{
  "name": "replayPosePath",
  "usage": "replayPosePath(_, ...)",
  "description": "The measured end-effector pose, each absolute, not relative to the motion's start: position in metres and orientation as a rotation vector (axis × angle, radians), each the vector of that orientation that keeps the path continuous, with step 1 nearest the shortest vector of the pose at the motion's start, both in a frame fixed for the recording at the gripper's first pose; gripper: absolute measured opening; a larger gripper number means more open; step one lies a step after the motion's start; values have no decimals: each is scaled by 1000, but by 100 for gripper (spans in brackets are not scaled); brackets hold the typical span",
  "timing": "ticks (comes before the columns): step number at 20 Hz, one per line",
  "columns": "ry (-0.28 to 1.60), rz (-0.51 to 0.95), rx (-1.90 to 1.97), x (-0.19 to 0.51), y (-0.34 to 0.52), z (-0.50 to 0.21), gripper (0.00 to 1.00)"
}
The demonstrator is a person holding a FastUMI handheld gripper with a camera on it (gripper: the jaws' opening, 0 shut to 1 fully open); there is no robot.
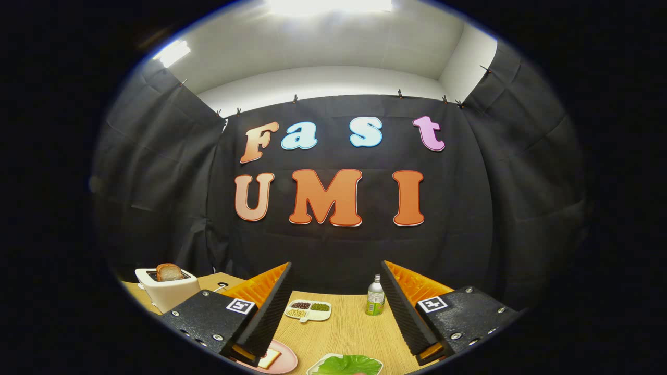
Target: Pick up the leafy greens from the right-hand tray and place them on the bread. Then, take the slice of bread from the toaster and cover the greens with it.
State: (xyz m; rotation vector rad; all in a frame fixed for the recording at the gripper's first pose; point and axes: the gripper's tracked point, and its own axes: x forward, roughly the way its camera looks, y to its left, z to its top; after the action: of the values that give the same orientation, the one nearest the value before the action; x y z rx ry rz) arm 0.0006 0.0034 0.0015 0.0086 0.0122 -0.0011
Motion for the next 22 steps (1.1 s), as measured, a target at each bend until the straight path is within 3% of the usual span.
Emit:
replayPosePath(12, 188, -13, 36, 2, -1, -47, 98)
replayPosePath(22, 567, -50, 59, -13, -12, -149, 98)
